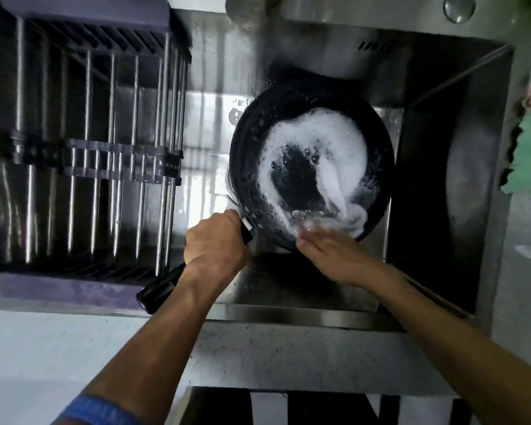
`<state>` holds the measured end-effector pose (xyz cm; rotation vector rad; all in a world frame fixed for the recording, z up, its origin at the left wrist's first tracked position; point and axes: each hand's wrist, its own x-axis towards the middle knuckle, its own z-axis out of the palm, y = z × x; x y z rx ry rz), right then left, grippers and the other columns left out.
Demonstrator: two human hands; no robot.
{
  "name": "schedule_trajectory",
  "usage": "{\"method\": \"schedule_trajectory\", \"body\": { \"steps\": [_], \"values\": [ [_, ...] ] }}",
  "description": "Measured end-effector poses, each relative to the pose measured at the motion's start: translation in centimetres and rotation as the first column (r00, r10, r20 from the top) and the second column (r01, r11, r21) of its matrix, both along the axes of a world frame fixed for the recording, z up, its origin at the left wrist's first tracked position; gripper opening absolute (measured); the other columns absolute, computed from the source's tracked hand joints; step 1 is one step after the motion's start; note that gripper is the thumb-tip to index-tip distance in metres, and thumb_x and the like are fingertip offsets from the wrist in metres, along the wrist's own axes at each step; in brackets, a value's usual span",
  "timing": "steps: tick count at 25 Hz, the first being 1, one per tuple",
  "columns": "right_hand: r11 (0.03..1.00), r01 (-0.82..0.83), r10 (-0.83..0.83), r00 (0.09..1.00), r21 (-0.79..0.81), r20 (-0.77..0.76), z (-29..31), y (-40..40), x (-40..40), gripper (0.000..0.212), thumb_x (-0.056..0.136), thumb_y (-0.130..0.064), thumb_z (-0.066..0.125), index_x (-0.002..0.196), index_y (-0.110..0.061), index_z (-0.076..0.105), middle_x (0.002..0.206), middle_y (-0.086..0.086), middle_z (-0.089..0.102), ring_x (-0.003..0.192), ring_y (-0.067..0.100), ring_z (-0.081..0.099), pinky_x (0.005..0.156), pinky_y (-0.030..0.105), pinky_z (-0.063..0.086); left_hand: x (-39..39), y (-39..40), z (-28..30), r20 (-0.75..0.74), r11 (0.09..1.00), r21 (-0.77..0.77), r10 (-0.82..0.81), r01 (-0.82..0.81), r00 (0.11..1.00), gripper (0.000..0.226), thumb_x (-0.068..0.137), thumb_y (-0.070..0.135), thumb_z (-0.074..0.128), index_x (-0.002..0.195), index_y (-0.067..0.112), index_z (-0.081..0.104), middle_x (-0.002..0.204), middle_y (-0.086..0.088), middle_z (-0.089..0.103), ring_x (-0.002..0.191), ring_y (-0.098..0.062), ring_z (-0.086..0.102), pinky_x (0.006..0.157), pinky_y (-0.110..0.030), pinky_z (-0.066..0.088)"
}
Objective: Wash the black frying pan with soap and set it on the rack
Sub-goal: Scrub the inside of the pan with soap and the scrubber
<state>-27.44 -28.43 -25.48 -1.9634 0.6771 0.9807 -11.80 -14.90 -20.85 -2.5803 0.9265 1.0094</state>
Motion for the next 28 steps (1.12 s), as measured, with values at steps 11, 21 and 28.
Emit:
{"method": "schedule_trajectory", "body": {
  "steps": [11,21,28],
  "values": [
    [0.994,0.058,-0.065,0.995,0.097,0.076,1.7,-0.2,0.5,0.058,0.104,-0.058,0.019,0.153,-0.031,0.036,0.162,-0.008,0.029,0.150,0.014,0.023,0.117,0.027,0.016,-0.4,-0.3,0.4,0.005,1.000,0.007,0.013,-0.013,1.000,0.025,0.082,0.026,0.064,0.104,0.016,0.058,0.081,-0.004,0.056,0.070,-0.021,0.046,0.063,-0.031,0.038],
    [0.995,0.046,-0.044,0.999,-0.094,0.020,1.7,-2.0,-1.7,0.062,0.101,-0.054,0.021,0.135,-0.018,0.058,0.151,0.004,0.048,0.138,0.024,0.043,0.110,0.031,0.031,-0.2,-0.5,-0.1,0.021,1.000,0.025,0.007,-0.007,1.000,0.028,0.082,0.030,0.066,0.105,0.017,0.058,0.089,-0.005,0.062,0.069,-0.022,0.046,0.062,-0.031,0.037],
    [0.980,0.168,-0.147,0.974,-0.109,0.173,-3.3,-1.7,4.8,0.053,0.107,-0.035,0.031,0.158,-0.028,0.020,0.166,-0.008,-0.010,0.153,0.015,-0.007,0.124,0.038,0.002,-0.3,-0.6,-0.3,-0.018,1.000,0.028,-0.012,0.013,1.000,0.027,0.083,0.030,0.065,0.105,0.017,0.057,0.090,-0.003,0.062,0.081,-0.025,0.061,0.064,-0.031,0.041]
  ]
}}
